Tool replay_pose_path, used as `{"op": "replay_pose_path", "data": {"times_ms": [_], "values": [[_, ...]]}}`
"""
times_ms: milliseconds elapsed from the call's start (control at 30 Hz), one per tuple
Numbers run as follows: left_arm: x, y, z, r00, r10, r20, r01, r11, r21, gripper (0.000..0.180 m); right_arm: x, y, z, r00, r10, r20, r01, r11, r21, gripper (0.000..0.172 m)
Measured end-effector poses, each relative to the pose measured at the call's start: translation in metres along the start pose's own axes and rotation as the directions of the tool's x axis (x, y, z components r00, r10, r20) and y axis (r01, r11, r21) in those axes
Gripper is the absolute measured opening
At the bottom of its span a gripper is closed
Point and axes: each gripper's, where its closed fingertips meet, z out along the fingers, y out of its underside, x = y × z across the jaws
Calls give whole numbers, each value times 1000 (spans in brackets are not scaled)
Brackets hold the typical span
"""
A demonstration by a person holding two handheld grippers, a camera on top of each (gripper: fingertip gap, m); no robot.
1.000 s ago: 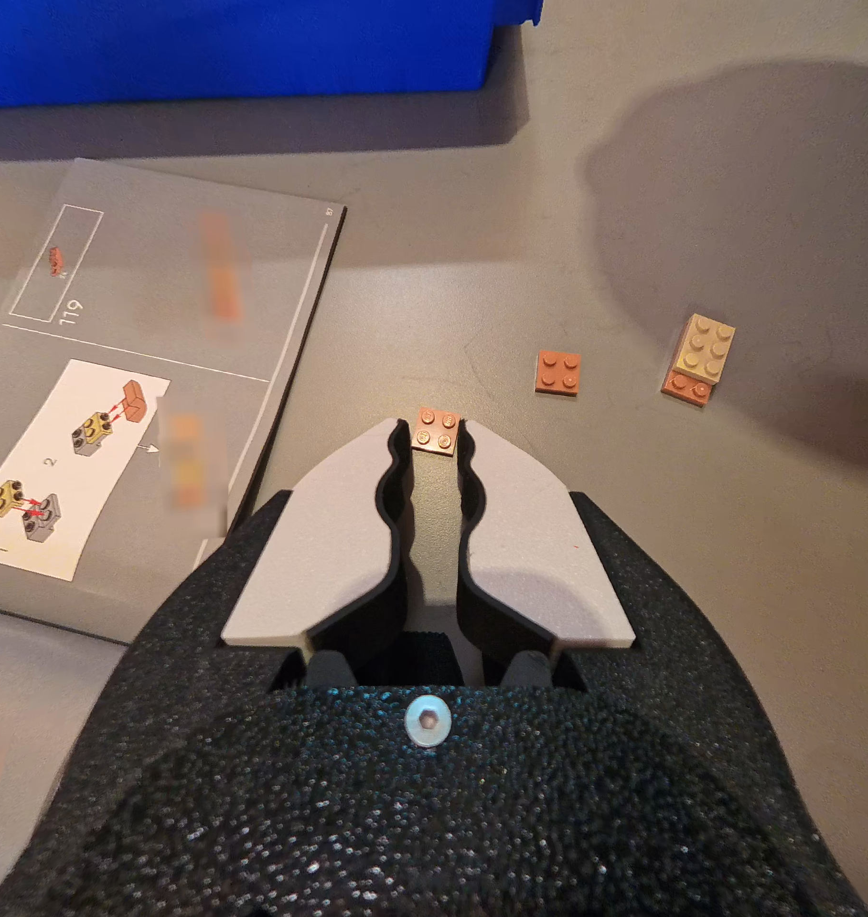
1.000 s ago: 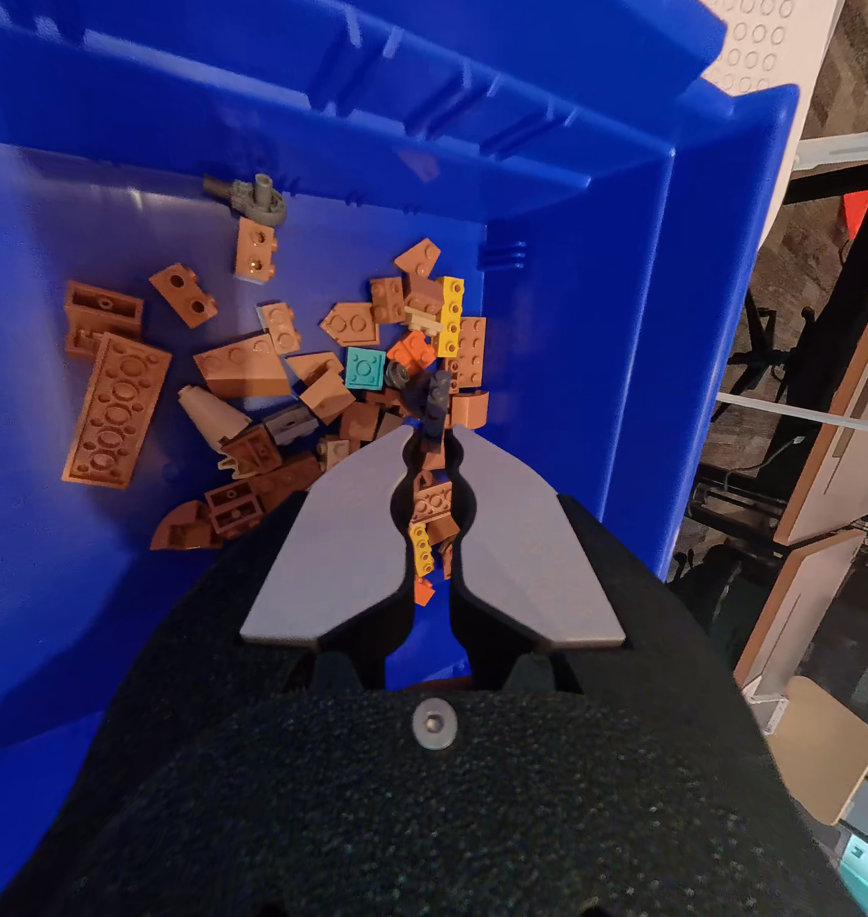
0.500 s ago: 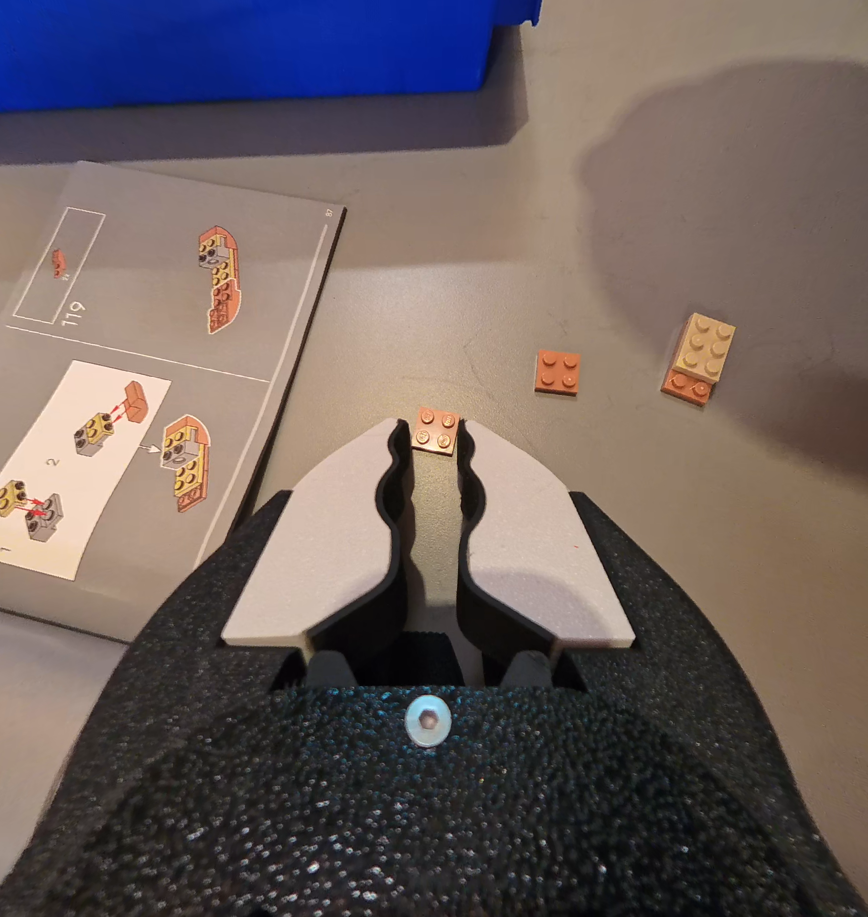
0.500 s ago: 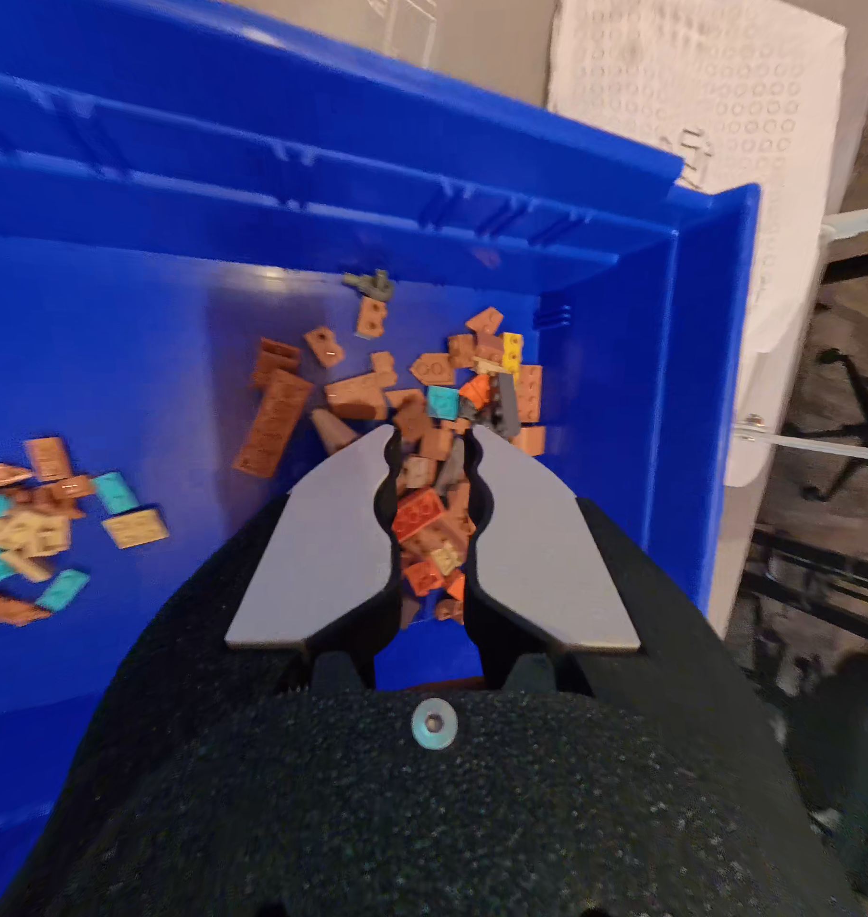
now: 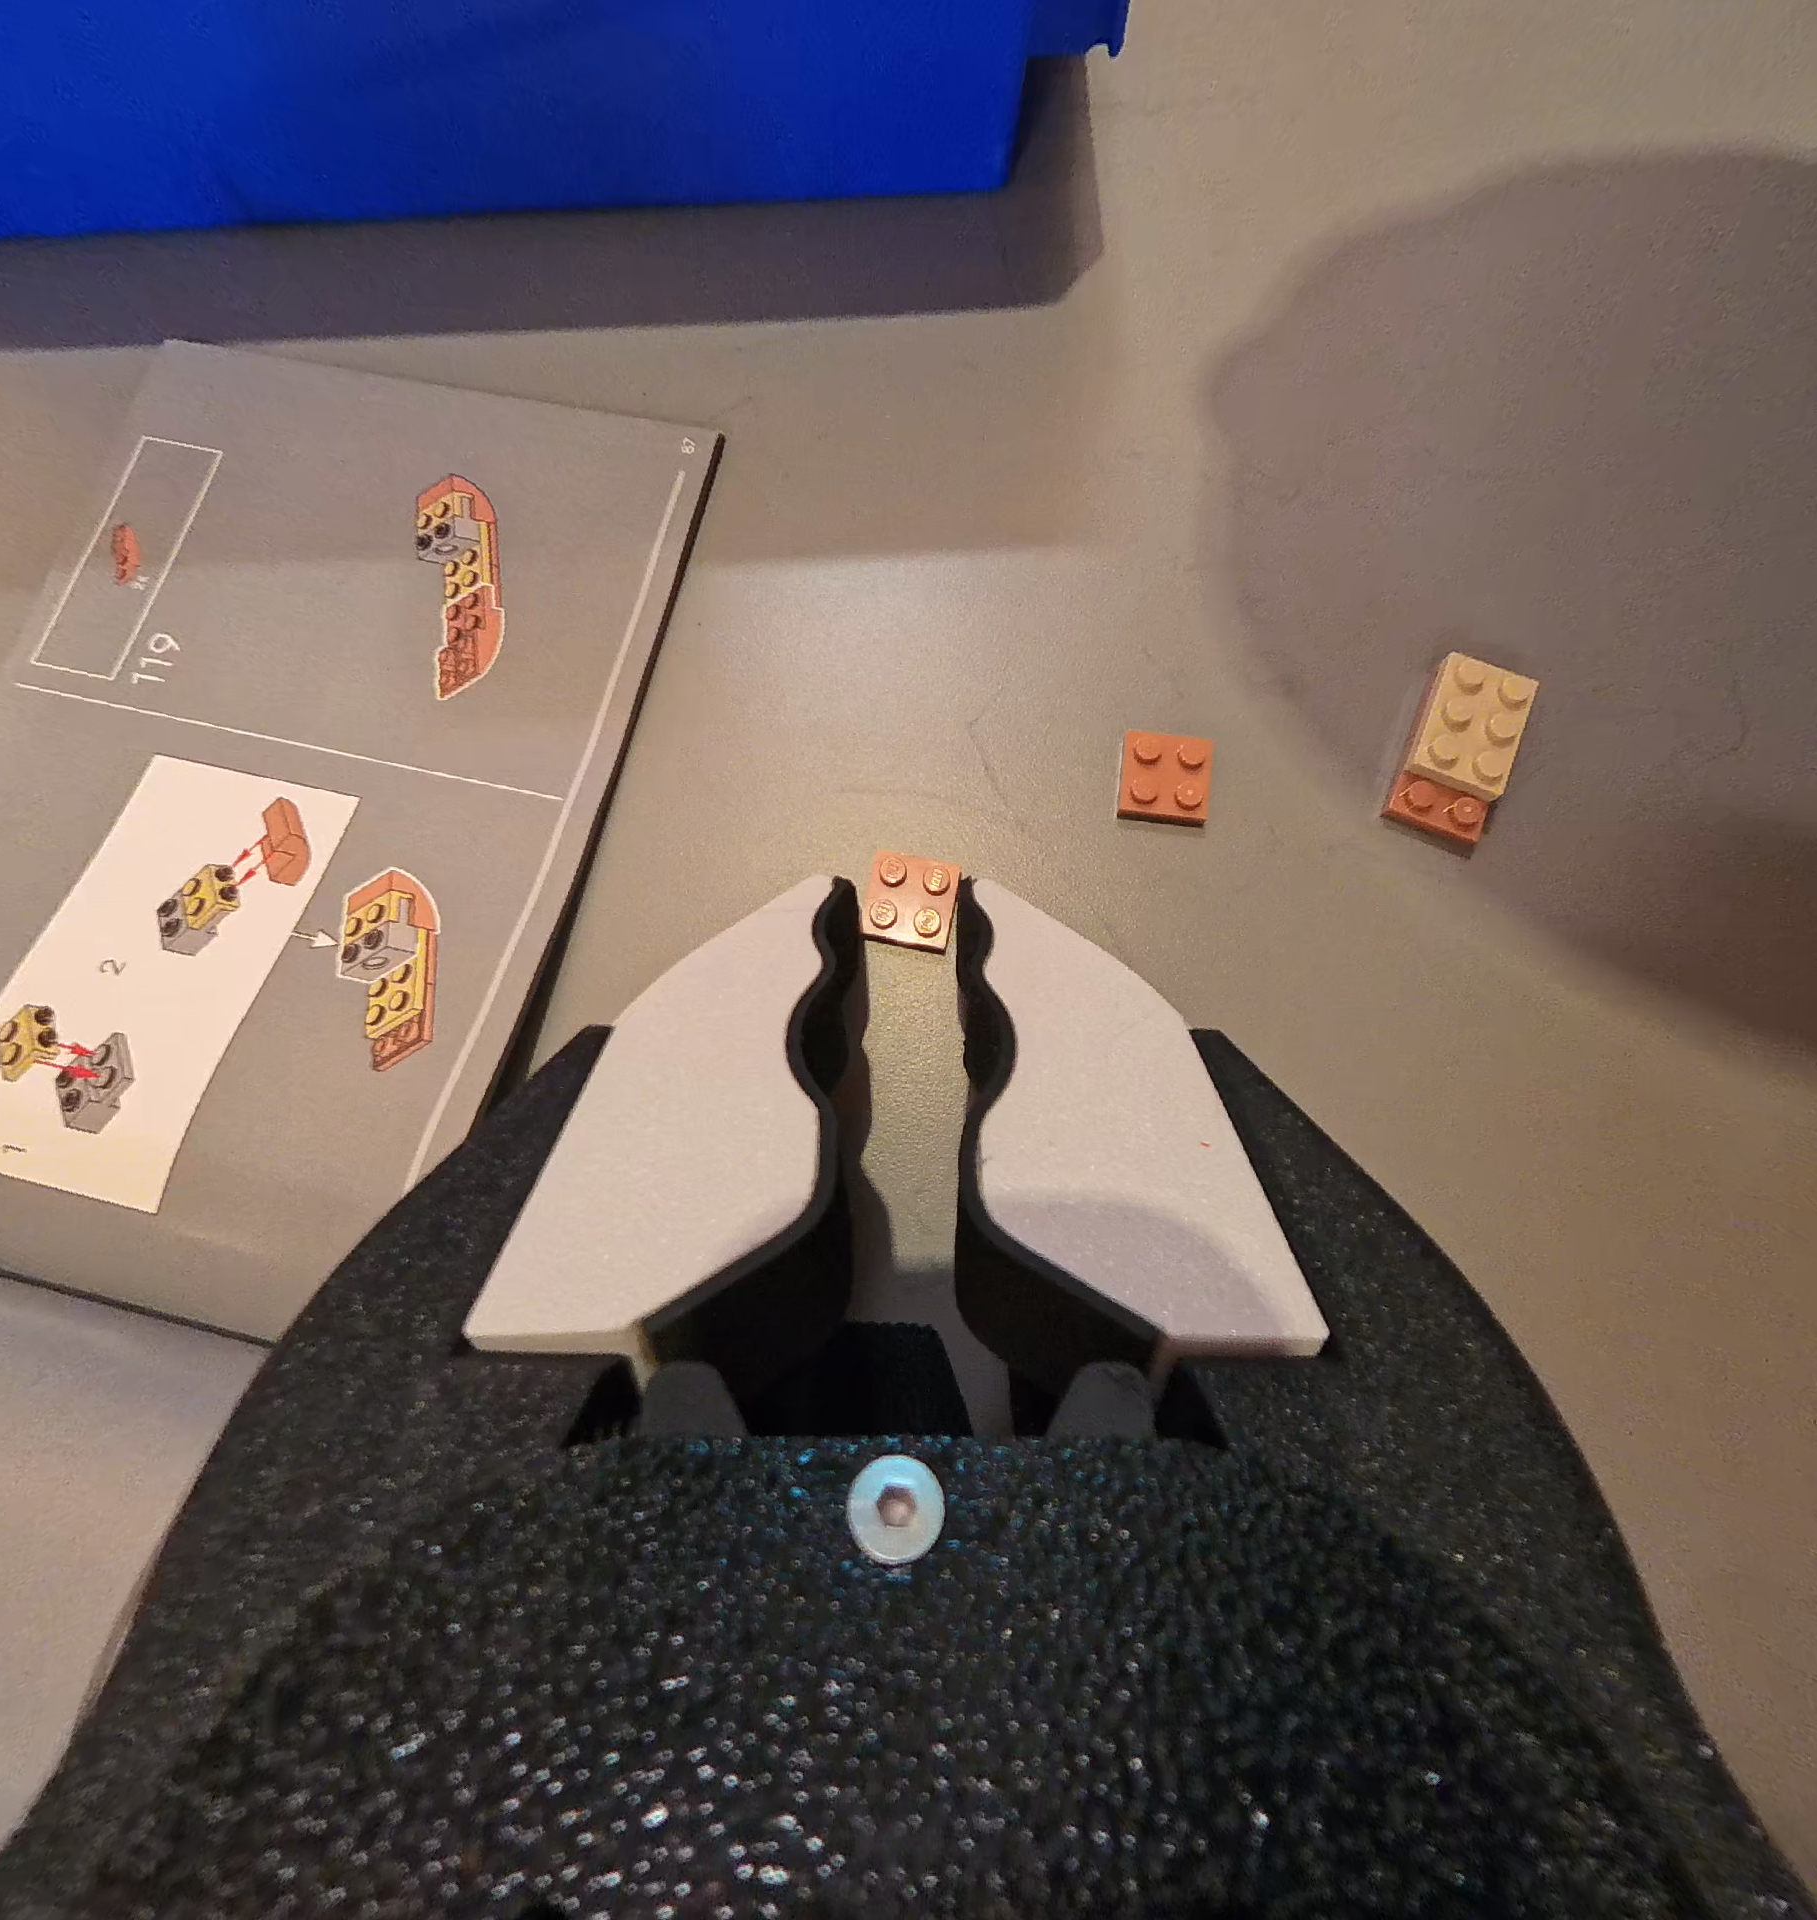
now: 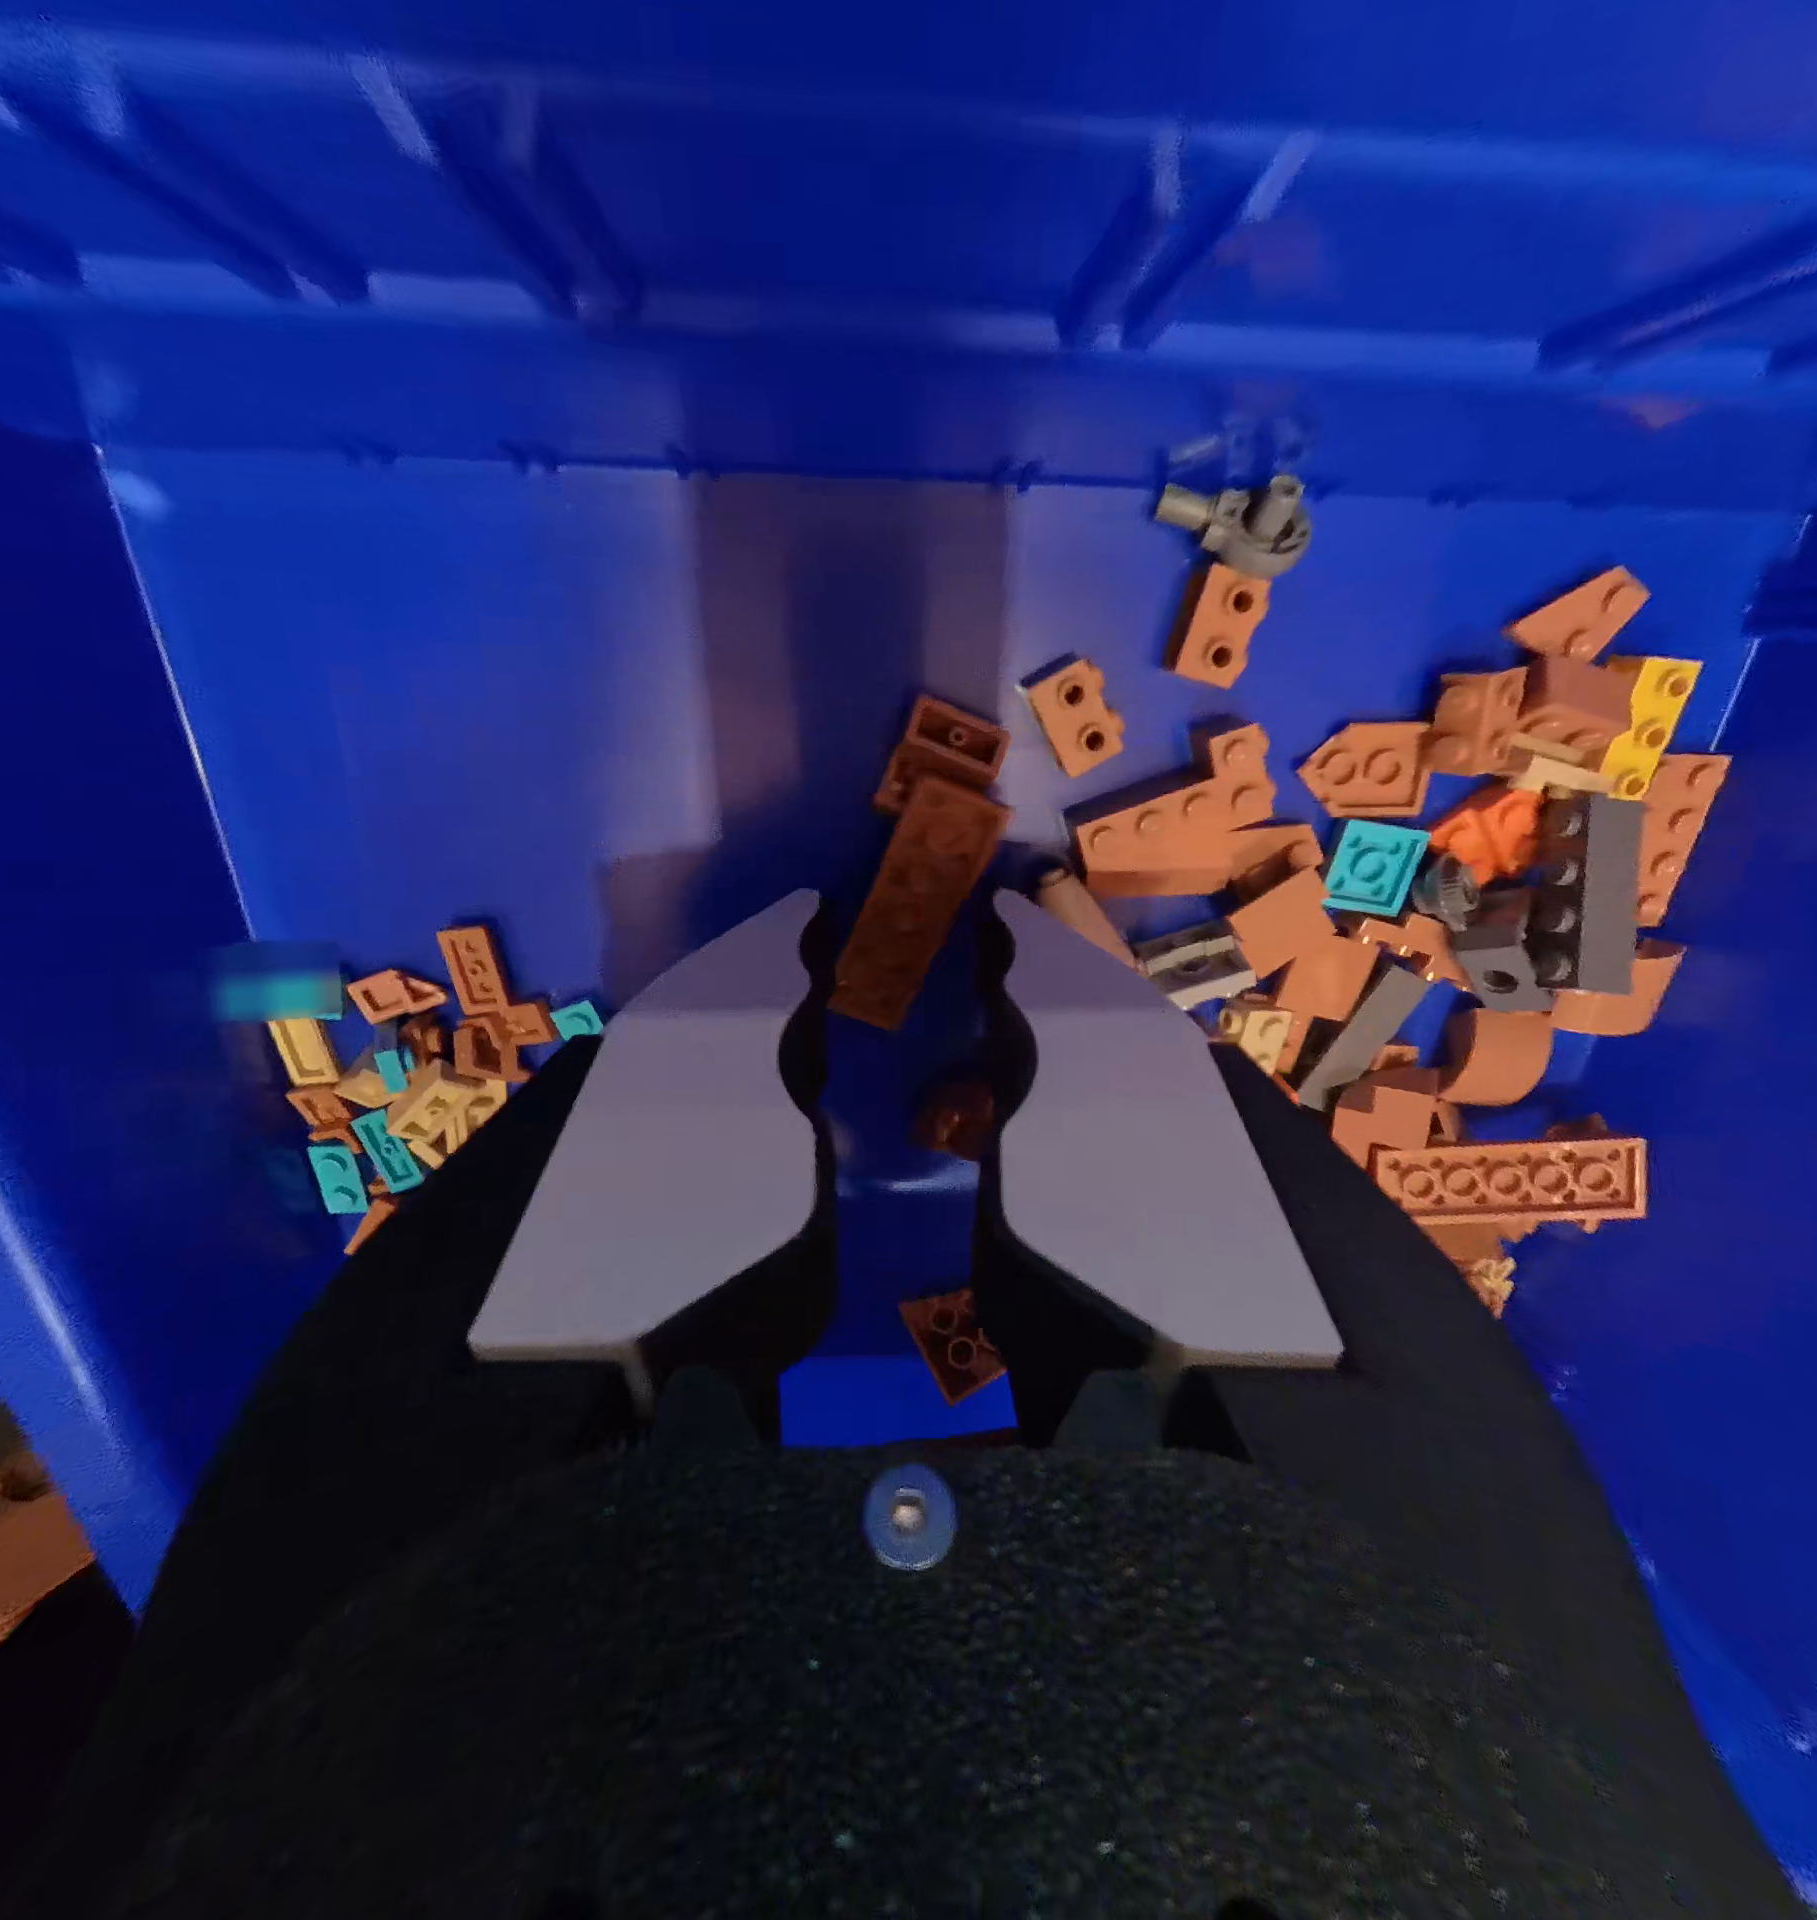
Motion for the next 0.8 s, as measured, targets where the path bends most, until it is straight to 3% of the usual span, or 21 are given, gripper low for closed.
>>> {"op": "replay_pose_path", "data": {"times_ms": [233, 500, 633, 800], "values": [[0, 0, 0, 1000, 0, 1, 0, 1000, 0, 18, 5, -4, -4, 999, -23, -37, 24, 1000, 11, 18], [0, 0, 0, 1000, -2, -1, 2, 1000, 0, 18, 75, -25, -48, 919, 105, -379, -7, 968, 250, 18], [0, 0, 0, 1000, -2, 0, 2, 1000, 0, 18, 79, -33, -55, 913, 96, -396, 38, 948, 315, 21], [0, 0, 0, 1000, -1, 0, 1, 1000, 0, 17, 87, -17, -69, 897, 127, -422, 14, 949, 316, 25]]}}
